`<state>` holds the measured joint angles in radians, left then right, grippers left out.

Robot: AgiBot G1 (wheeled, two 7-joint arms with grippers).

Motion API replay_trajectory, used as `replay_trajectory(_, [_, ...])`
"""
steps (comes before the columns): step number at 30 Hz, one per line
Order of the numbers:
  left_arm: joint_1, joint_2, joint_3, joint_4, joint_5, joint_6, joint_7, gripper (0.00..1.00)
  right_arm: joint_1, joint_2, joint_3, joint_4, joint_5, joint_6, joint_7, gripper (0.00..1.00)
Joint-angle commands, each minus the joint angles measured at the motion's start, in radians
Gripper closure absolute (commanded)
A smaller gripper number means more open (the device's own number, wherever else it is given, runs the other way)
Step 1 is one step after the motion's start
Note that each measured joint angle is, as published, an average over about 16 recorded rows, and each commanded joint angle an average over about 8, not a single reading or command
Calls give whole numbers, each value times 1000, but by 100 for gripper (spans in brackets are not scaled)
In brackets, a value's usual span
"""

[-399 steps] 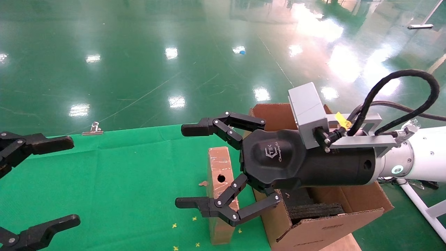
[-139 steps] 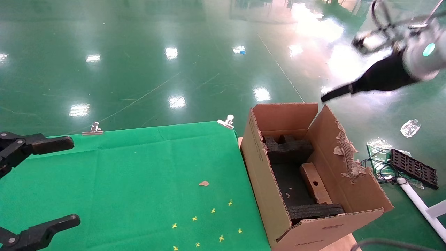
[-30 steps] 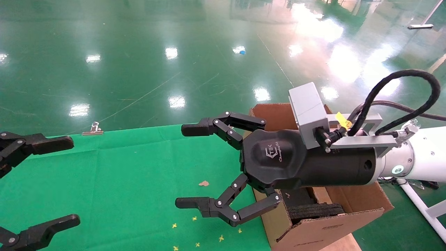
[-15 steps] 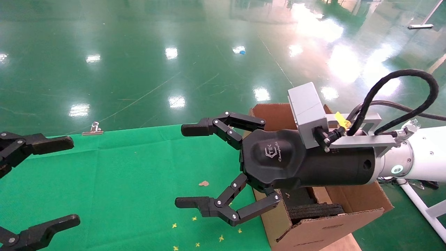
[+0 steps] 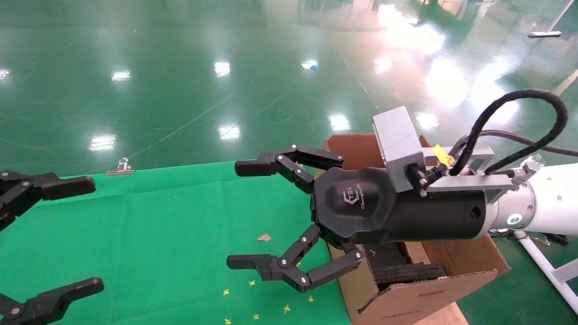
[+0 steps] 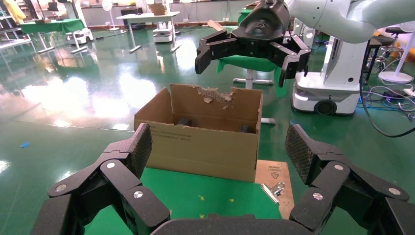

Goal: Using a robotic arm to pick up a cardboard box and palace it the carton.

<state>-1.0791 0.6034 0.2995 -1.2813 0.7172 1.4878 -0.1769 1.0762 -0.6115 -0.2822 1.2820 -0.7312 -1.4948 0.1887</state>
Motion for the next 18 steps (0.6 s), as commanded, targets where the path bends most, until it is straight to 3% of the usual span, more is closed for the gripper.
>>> replay_trajectory(1, [0, 0, 0, 0, 0, 0, 0, 0, 0, 0, 0, 0, 0, 0, 0, 0])
replay_trajectory(18, [0, 0, 0, 0, 0, 0, 0, 0, 1, 0, -1, 0, 0, 0, 0, 0])
